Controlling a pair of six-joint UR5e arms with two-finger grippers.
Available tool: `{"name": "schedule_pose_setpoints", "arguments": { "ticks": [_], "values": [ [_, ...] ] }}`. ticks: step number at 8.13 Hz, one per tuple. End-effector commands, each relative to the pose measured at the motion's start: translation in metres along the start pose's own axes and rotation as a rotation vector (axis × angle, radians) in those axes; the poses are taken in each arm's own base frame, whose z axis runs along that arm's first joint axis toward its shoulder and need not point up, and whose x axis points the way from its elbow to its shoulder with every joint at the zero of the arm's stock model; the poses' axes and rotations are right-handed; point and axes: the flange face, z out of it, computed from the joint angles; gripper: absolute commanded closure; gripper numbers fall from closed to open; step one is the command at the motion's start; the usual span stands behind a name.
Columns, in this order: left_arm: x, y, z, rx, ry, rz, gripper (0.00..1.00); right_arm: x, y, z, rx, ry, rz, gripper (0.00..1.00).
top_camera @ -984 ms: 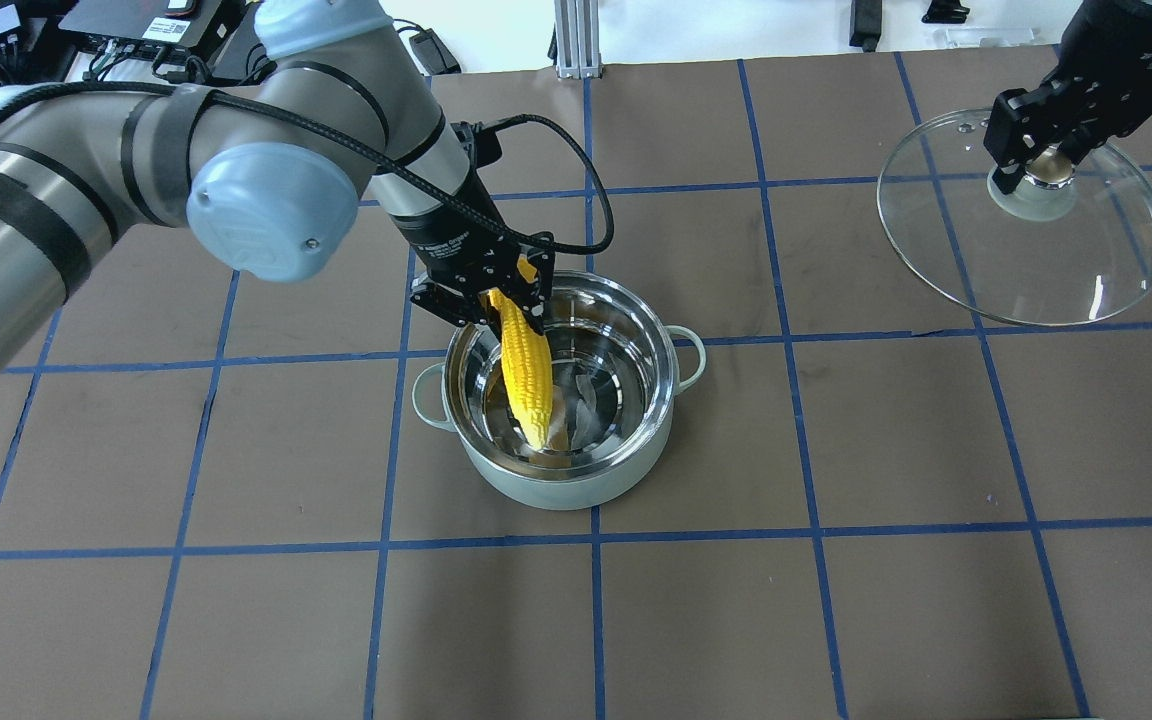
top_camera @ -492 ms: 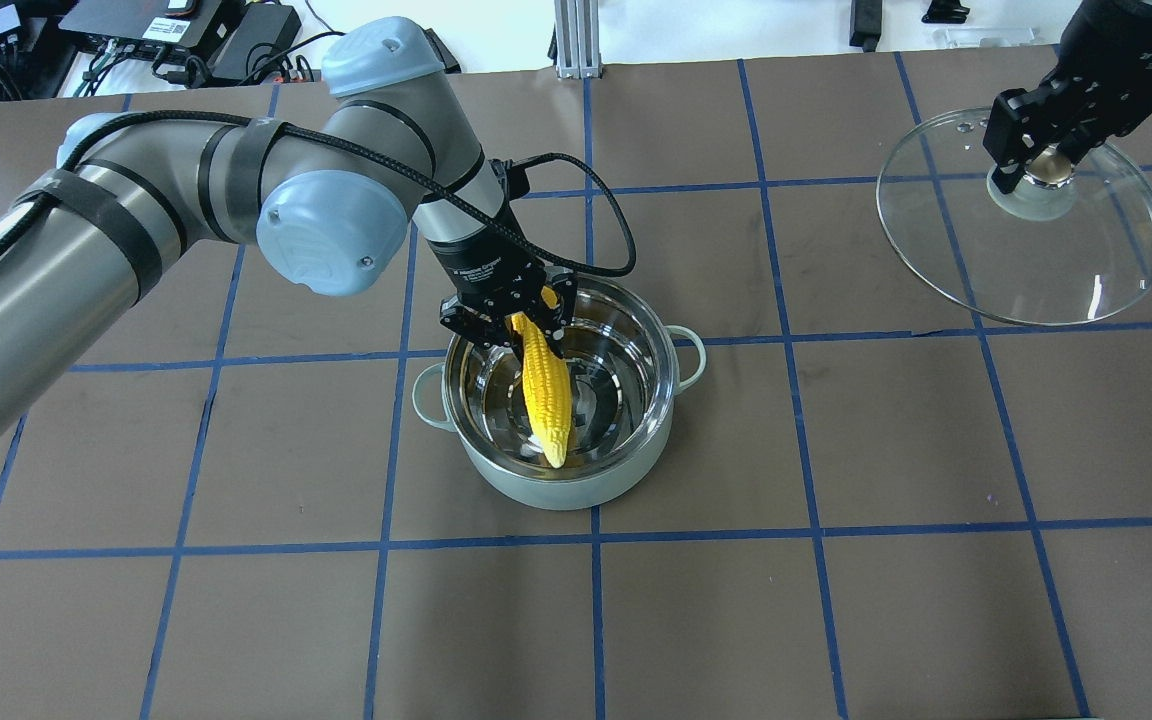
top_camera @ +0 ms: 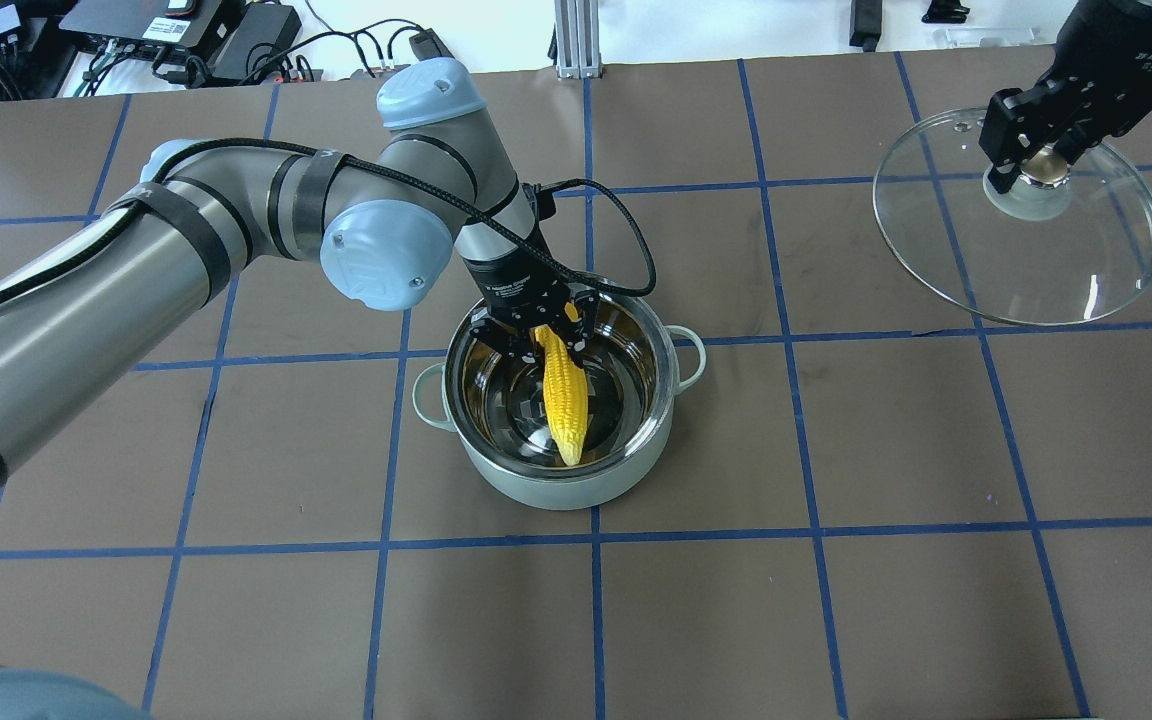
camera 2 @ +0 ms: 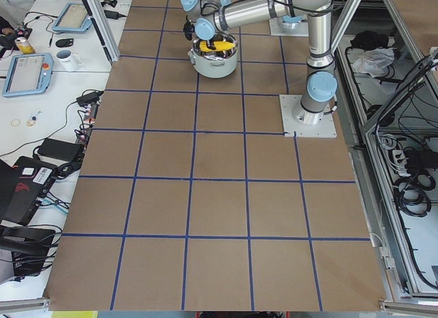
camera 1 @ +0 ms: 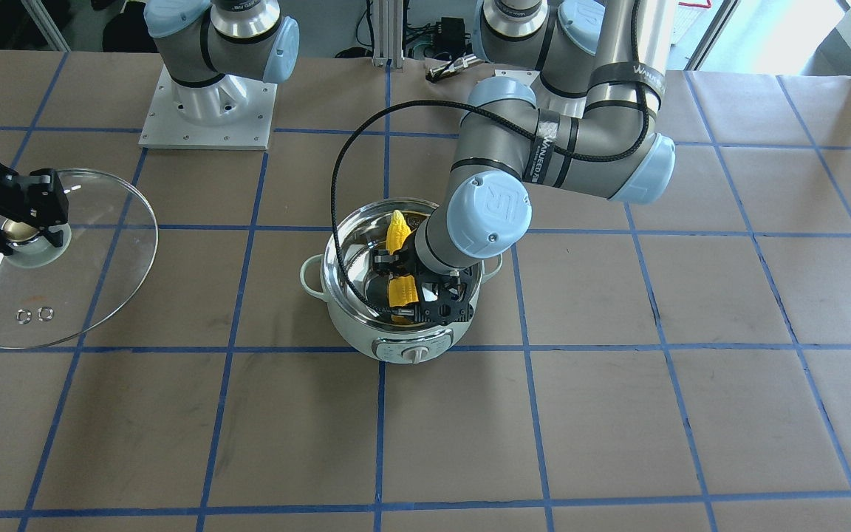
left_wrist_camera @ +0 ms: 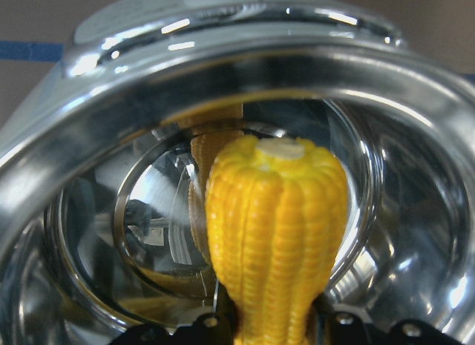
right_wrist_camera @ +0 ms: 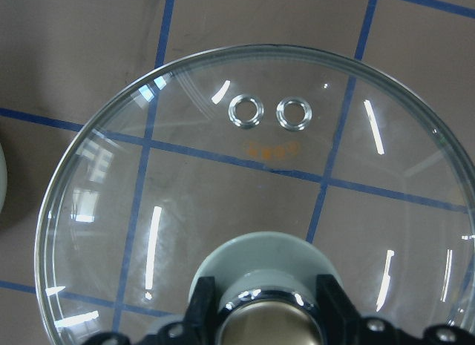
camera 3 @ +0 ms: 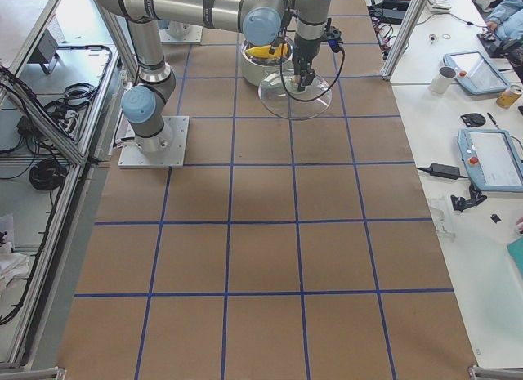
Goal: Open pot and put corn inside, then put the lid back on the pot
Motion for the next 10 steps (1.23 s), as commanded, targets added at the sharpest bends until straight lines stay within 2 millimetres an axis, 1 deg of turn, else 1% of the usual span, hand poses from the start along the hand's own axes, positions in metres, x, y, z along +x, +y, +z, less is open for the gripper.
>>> {"name": "schedule_pose_setpoints", "arguments": {
  "ticks": [1, 2, 3, 4, 5, 6, 7, 8, 9, 10],
  "values": [
    [0.003, -0.009, 0.005, 0.024, 0.008, -0.075, 0.0, -0.004, 0.0, -0.002, 0.008, -0.005, 0.001, 1.0],
    [0.004, -0.006, 0.0, 0.033, 0.009, -0.072, 0.0, -0.006, -0.001, -0.002, 0.014, -0.017, 0.015, 1.0],
    [0.004, 0.0, -0.011, 0.043, 0.008, -0.07, 0.0, -0.007, 0.0, -0.005, 0.018, -0.015, 0.014, 1.0],
    [-0.007, -0.003, -0.017, 0.066, -0.061, -0.069, 0.0, -0.01, 0.001, -0.007, 0.021, -0.014, 0.018, 1.0],
    [-0.016, -0.004, -0.031, 0.083, -0.094, -0.08, 0.0, -0.025, -0.001, -0.013, 0.031, -0.007, 0.01, 1.0],
    [-0.024, -0.001, -0.06, 0.107, -0.097, -0.095, 0.0, -0.042, -0.001, -0.02, 0.043, -0.005, 0.051, 1.0],
    [-0.044, 0.001, -0.097, 0.122, -0.142, -0.064, 0.0, -0.075, -0.004, -0.02, 0.044, -0.004, 0.054, 1.0],
    [-0.066, -0.005, -0.133, 0.146, -0.155, -0.006, 0.0, -0.106, -0.007, -0.02, 0.044, -0.003, 0.085, 1.0],
    [-0.084, -0.005, -0.166, 0.175, -0.18, -0.004, 0.0, -0.142, -0.01, -0.015, 0.037, -0.009, 0.124, 1.0],
    [-0.1, 0.002, -0.193, 0.191, -0.247, 0.034, 0.0, -0.18, -0.011, -0.013, 0.054, -0.009, 0.146, 1.0]
  ]
}}
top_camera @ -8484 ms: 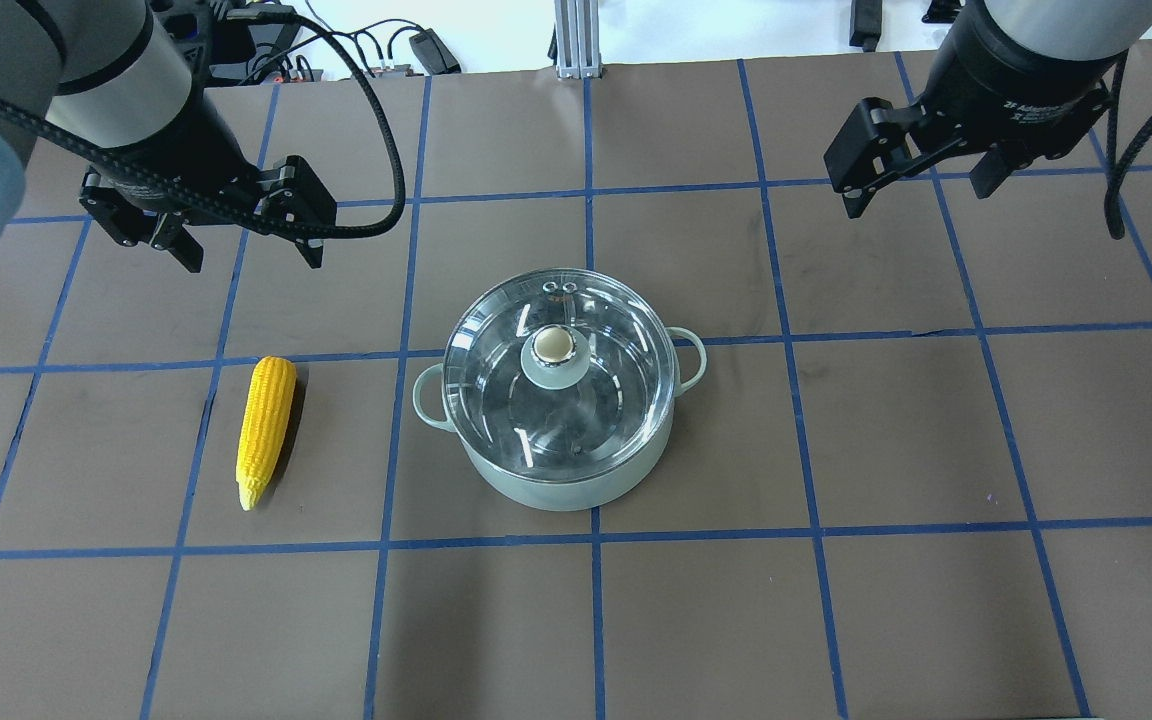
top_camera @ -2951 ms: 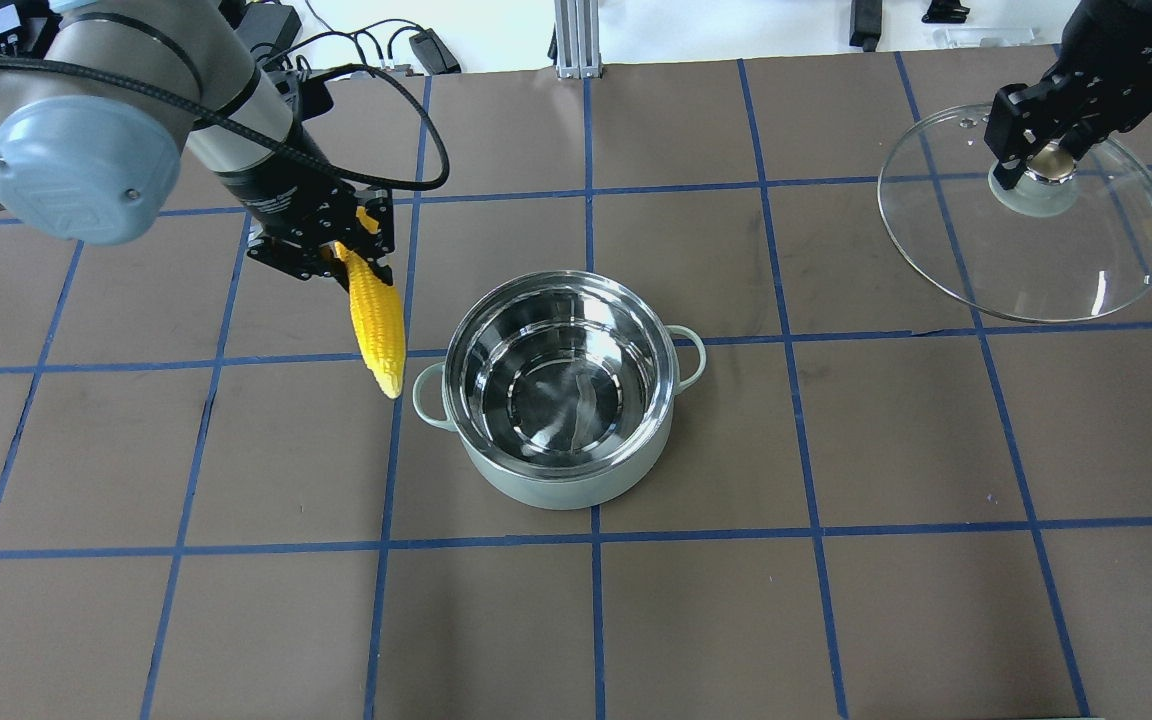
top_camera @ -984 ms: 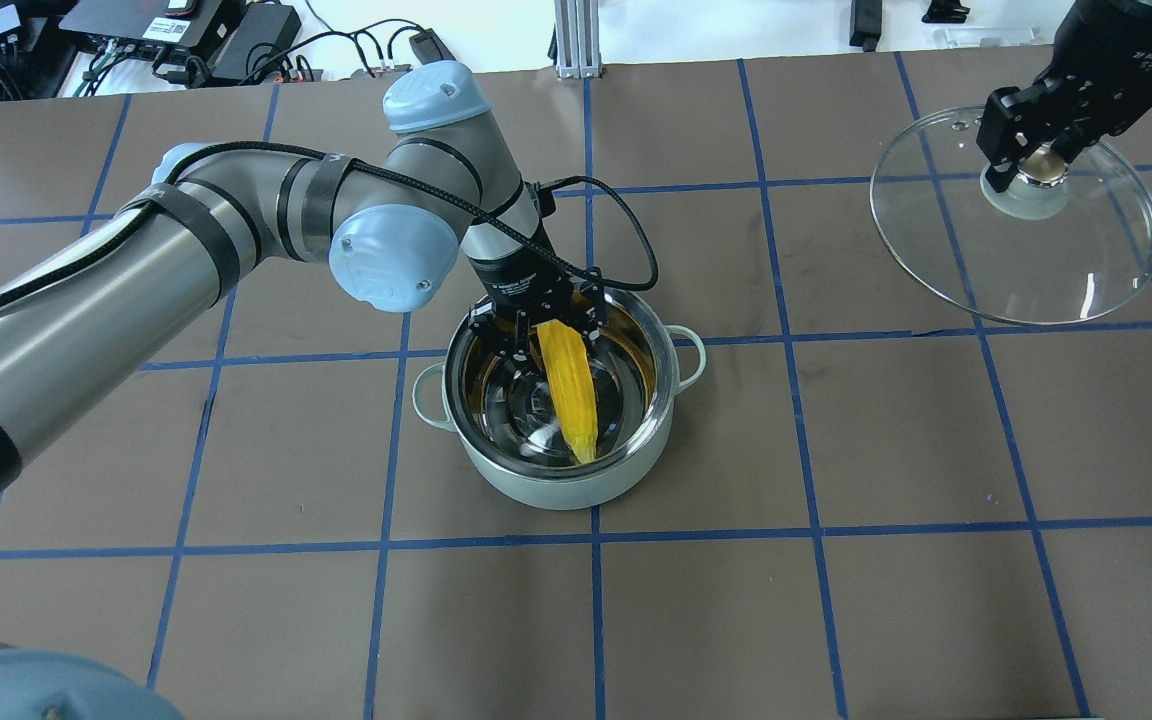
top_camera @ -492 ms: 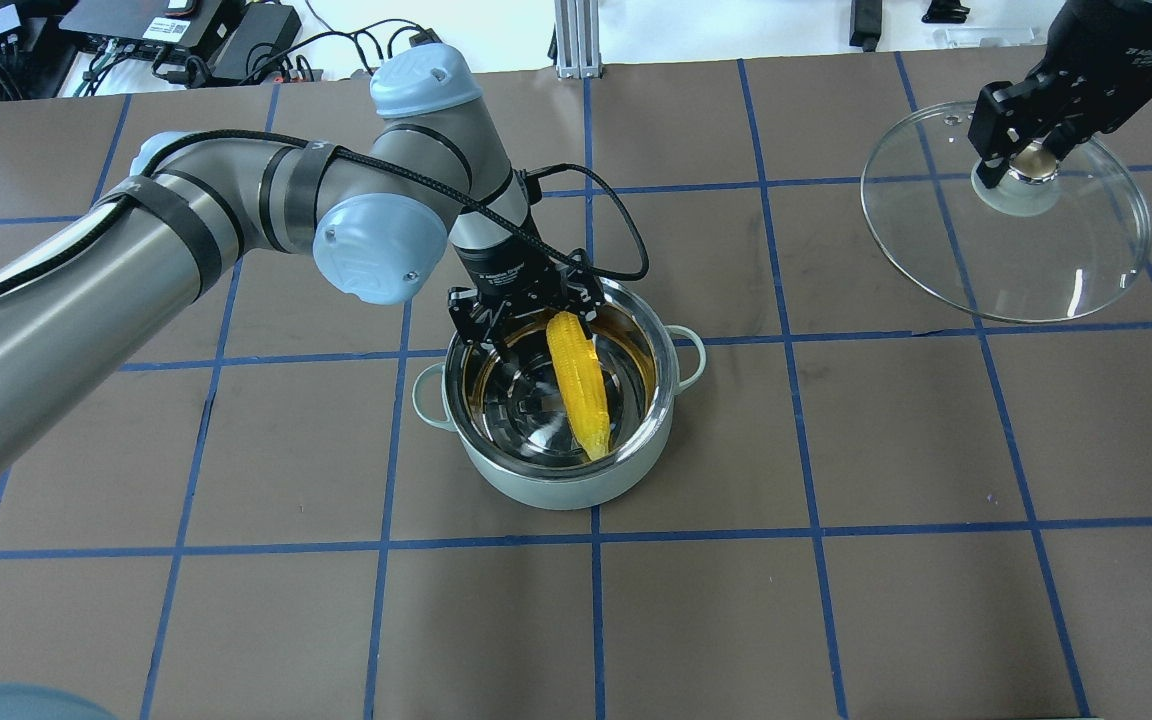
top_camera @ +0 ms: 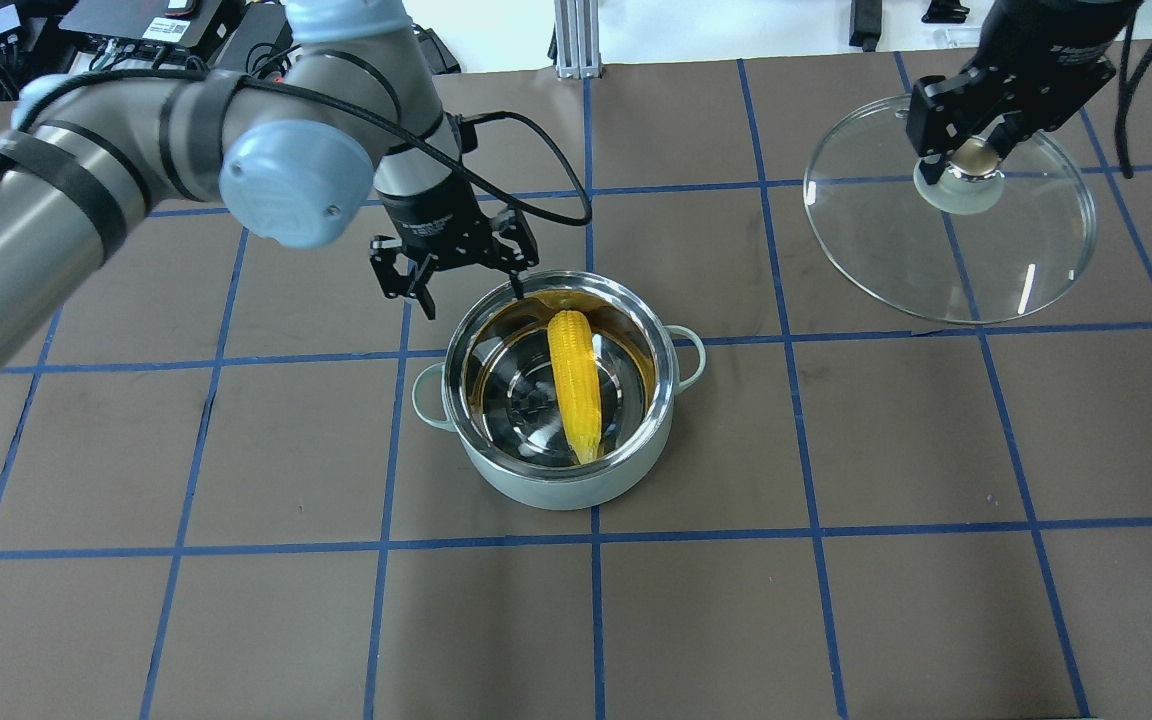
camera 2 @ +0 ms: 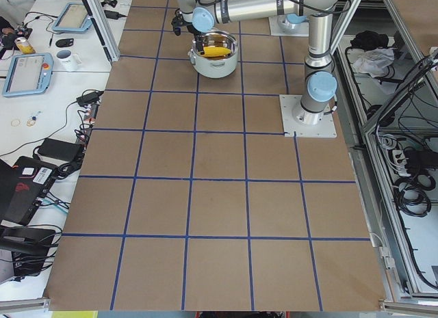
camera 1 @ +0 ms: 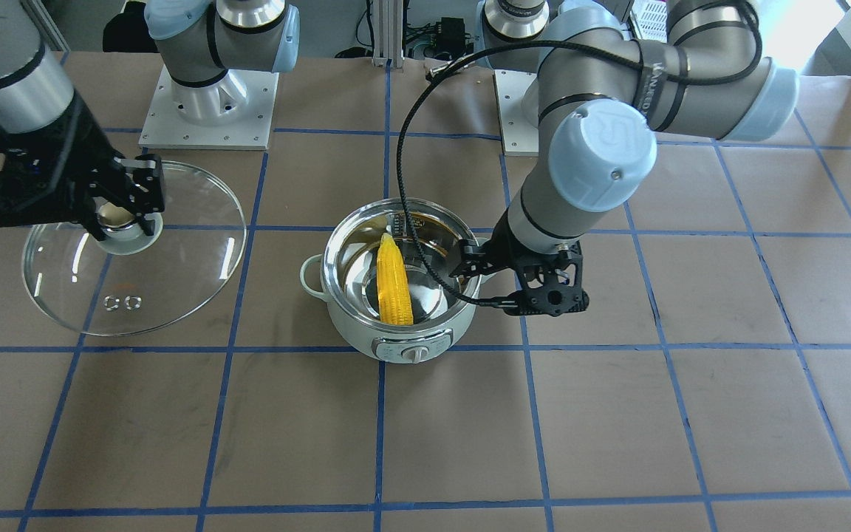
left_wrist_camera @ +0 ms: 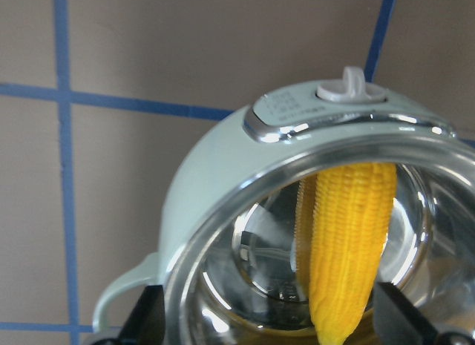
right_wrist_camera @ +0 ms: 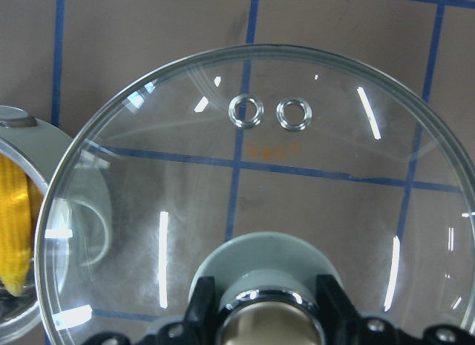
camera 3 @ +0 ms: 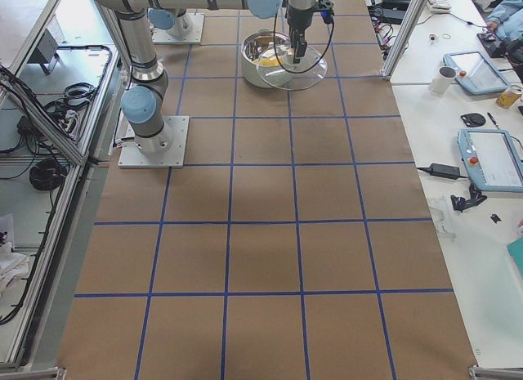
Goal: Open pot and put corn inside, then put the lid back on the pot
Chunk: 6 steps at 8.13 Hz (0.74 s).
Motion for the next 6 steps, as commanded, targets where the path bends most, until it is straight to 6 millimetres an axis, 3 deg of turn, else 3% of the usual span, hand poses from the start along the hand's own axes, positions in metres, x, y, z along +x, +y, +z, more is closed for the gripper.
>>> {"name": "schedule_pose_setpoints", "arguments": {
  "ticks": [1, 3, 4, 6],
  "values": [
    [-0.052, 0.008, -0.072, 0.053, -0.11, 0.1, 0.0, -0.113, 0.003, 0.012, 0.027, -0.014, 0.069, 1.0],
    [-0.075, 0.029, -0.125, 0.147, -0.198, 0.142, 0.0, -0.196, 0.008, 0.041, 0.02, -0.028, 0.022, 1.0],
    [-0.075, 0.033, -0.132, 0.171, -0.2, 0.128, 0.0, -0.23, 0.014, 0.051, 0.018, -0.066, -0.029, 1.0],
    [-0.074, 0.04, -0.136, 0.194, -0.189, 0.143, 0.0, -0.268, 0.006, 0.086, 0.015, -0.083, -0.078, 1.0]
  ]
}}
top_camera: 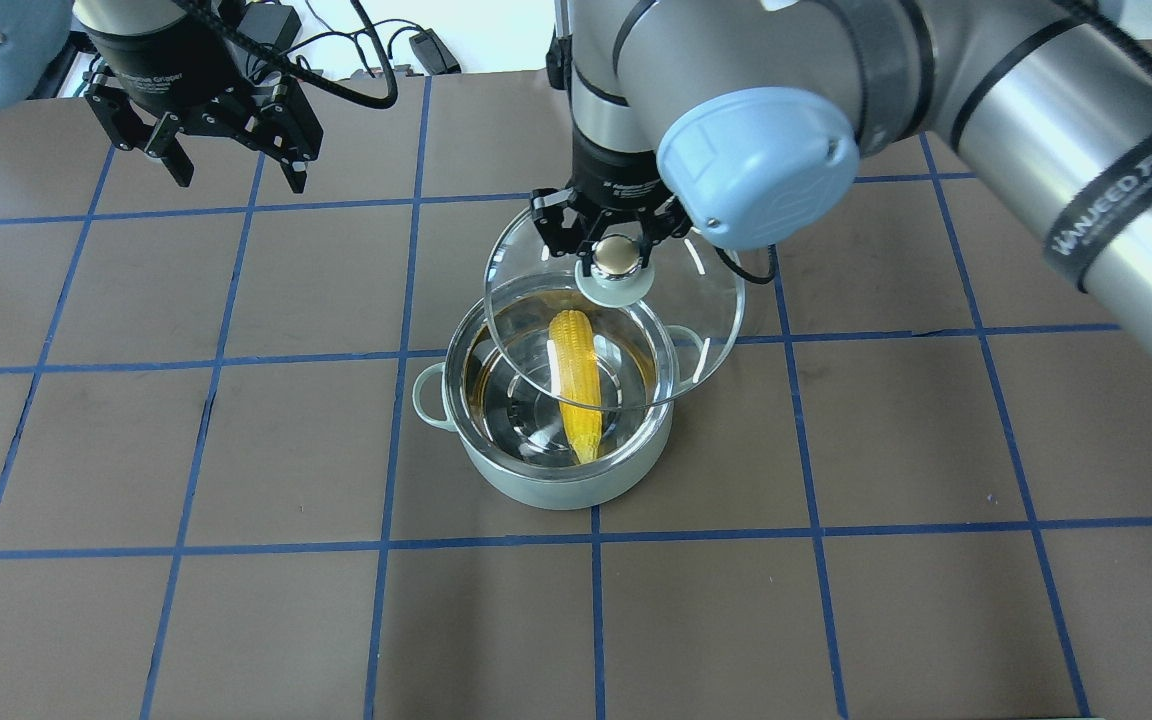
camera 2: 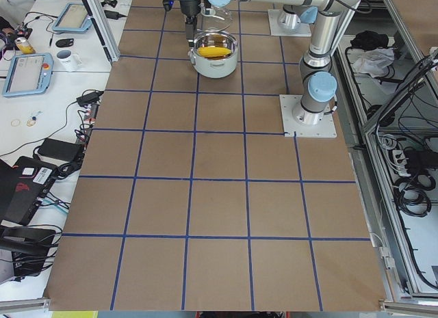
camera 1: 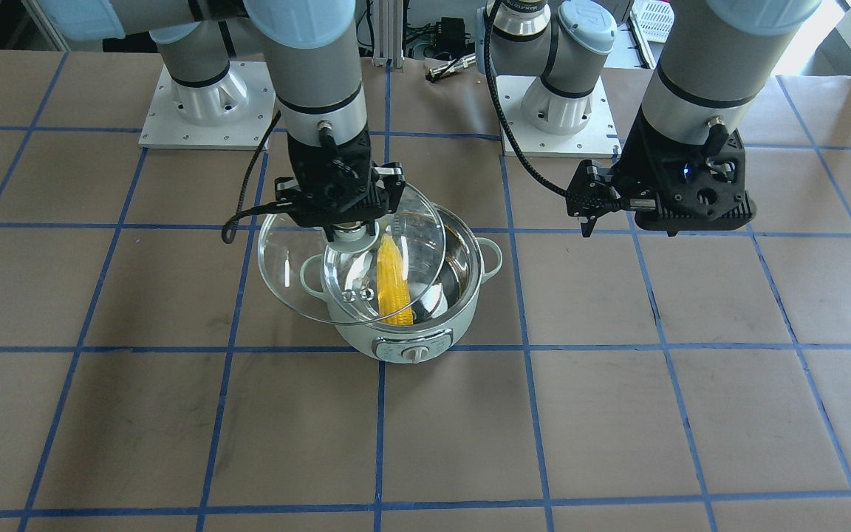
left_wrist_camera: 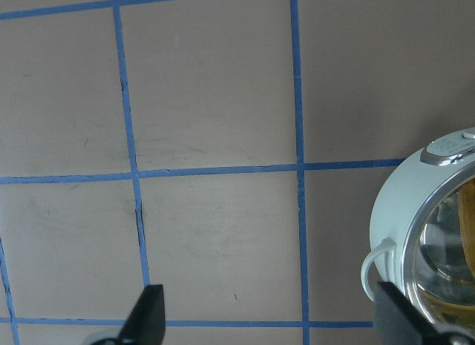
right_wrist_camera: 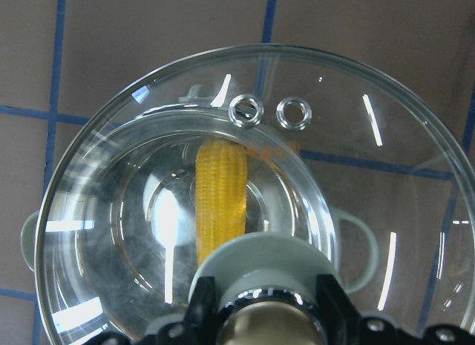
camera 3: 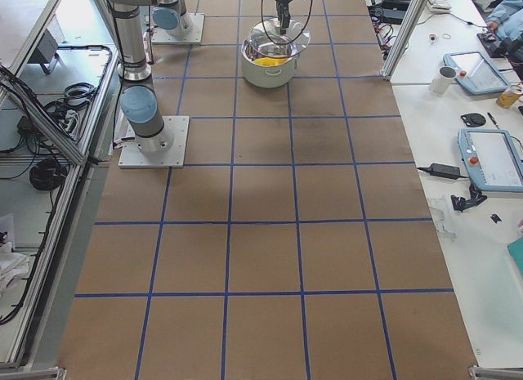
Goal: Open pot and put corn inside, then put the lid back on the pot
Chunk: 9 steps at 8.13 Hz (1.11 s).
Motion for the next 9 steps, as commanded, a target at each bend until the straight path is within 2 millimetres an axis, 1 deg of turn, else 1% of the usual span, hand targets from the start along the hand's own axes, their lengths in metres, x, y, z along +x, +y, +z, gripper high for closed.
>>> {"name": "schedule_pose_setpoints", "arguments": {
  "ticks": [1, 2, 3, 4, 5, 6, 7, 8, 9],
  "values": [
    [-0.002, 0.012, -0.013, 0.033, 0.003, 0.008, 0.0, -0.052, -0.001, 0.046, -0.013, -0.017, -0.069, 1.0],
    [0.0, 0.019, -0.012, 0.027, 0.003, 0.01, 0.0, -0.055, -0.001, 0.052, -0.021, -0.016, -0.032, 1.0],
    [0.004, 0.025, -0.002, 0.008, 0.011, 0.017, 0.0, -0.057, 0.0, 0.064, -0.035, -0.012, -0.007, 1.0],
    [0.008, 0.034, 0.004, -0.002, 0.049, 0.022, 0.0, -0.059, -0.003, 0.067, -0.015, -0.018, -0.005, 1.0],
    [0.011, 0.041, 0.01, -0.014, 0.065, 0.023, 0.0, -0.058, -0.001, 0.072, -0.023, -0.016, 0.003, 1.0],
    [0.011, 0.045, 0.015, -0.018, 0.067, 0.023, 0.0, -0.057, 0.001, 0.078, -0.036, -0.011, 0.025, 1.0],
    [0.012, 0.049, 0.015, -0.02, 0.065, 0.026, 0.0, -0.056, 0.004, 0.081, -0.044, -0.009, 0.026, 1.0],
    [0.008, 0.049, 0.013, -0.011, 0.065, 0.044, 0.0, -0.055, 0.005, 0.086, -0.053, -0.007, 0.027, 1.0],
    [0.008, 0.046, 0.011, 0.017, 0.063, 0.049, 0.0, -0.055, 0.006, 0.087, -0.058, -0.007, 0.027, 1.0]
  ]
}}
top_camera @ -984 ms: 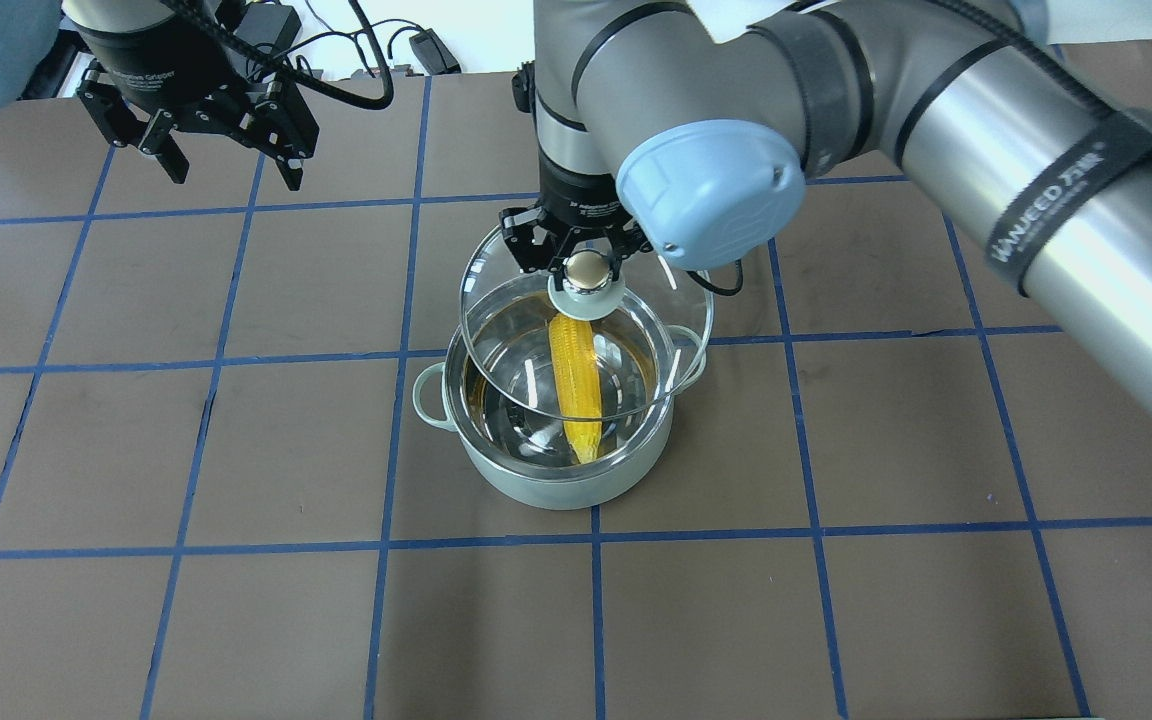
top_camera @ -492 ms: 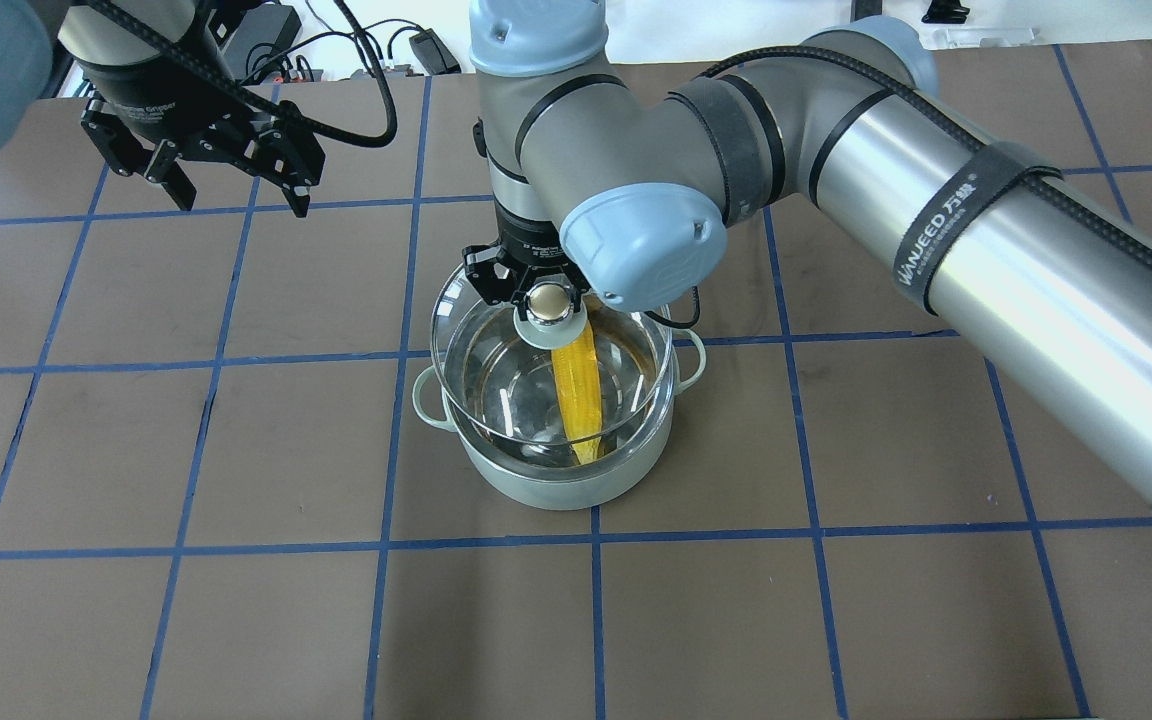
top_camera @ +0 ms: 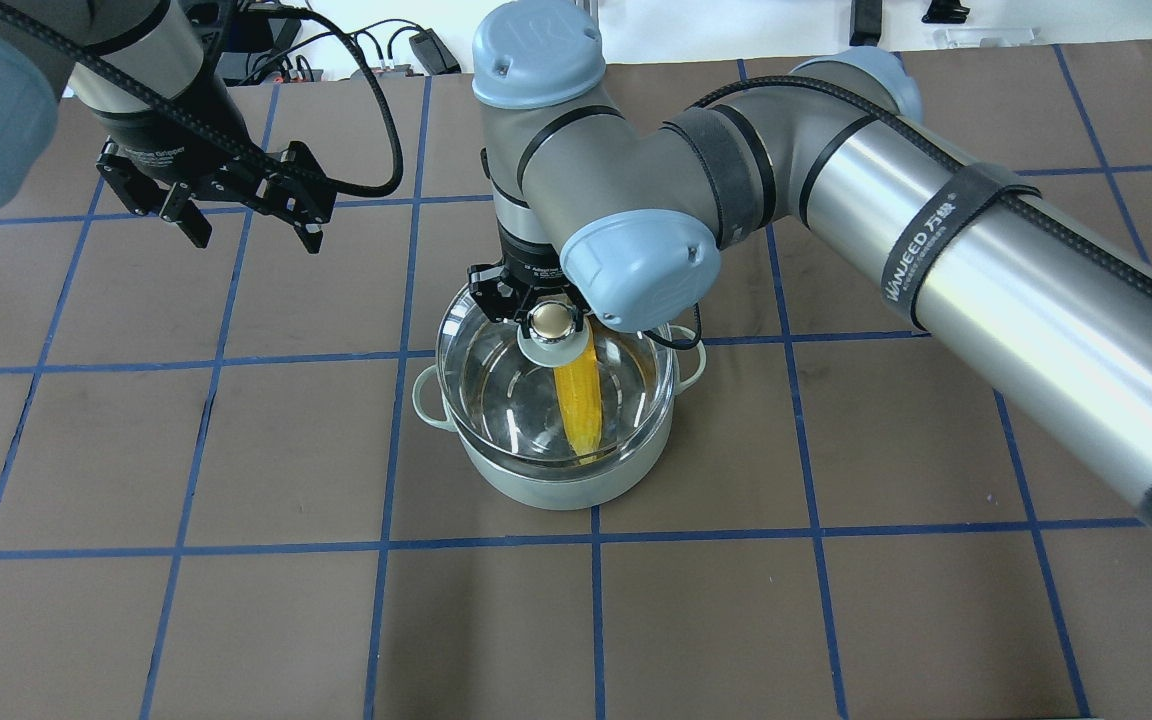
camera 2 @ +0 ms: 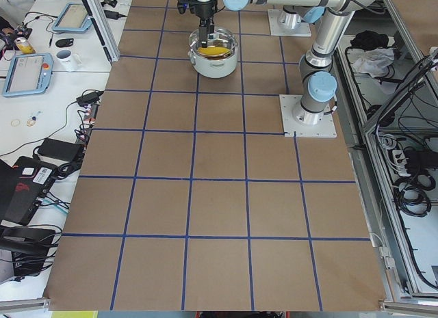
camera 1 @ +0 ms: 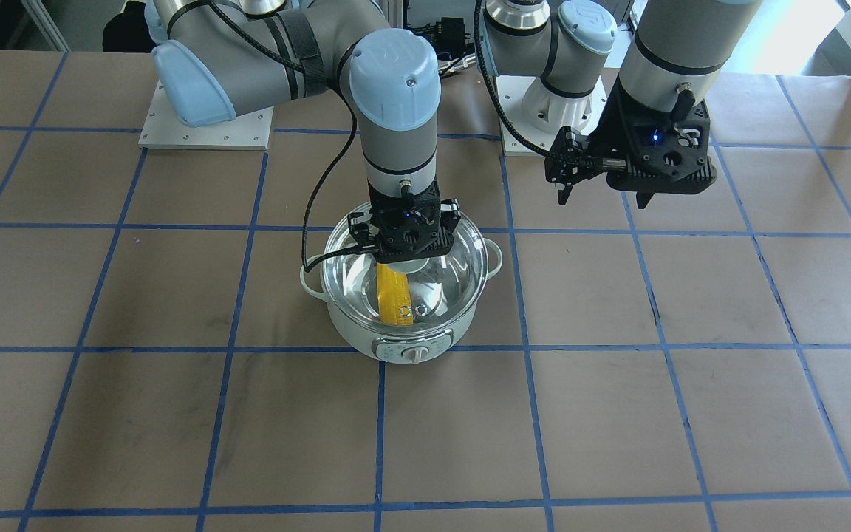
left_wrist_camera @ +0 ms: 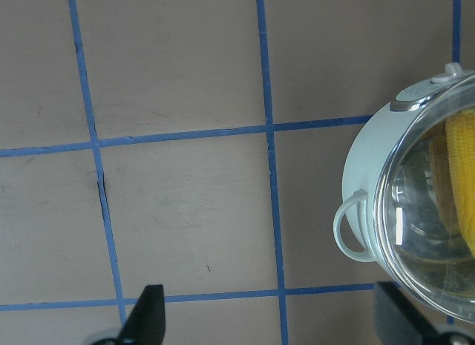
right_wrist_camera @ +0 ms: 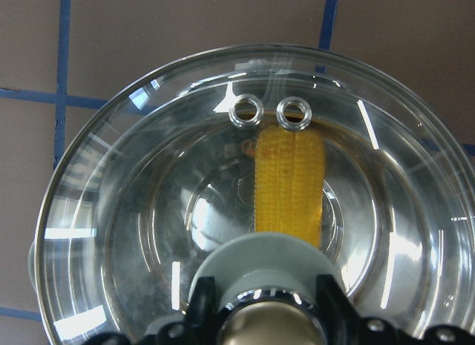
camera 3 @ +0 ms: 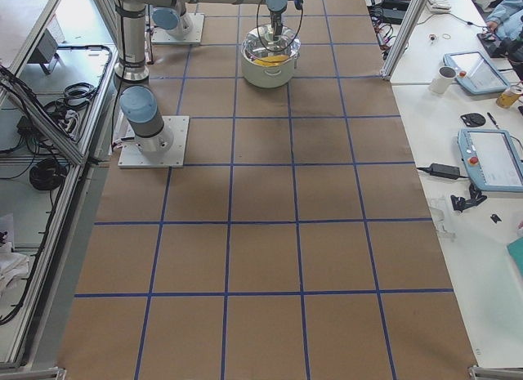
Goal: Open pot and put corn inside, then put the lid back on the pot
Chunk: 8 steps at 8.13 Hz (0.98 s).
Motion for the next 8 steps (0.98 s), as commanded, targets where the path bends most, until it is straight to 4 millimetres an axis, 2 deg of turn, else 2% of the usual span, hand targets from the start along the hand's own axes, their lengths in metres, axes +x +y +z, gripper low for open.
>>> {"name": "schedule_pose_setpoints", "arguments": {
  "ticks": [1, 8],
  "values": [
    [-0.0013, -0.0009, -0.0006, 0.028, -0.002, 0.017, 0.0, -0.0015, 0.0039, 0.0059, -0.017, 0.003, -0.001, 1.0],
    [-0.0023, -0.001, 0.0036, 0.014, -0.013, 0.017, 0.0, -0.0034, 0.0087, 0.0144, -0.039, -0.001, -0.01, 1.0]
  ]
}}
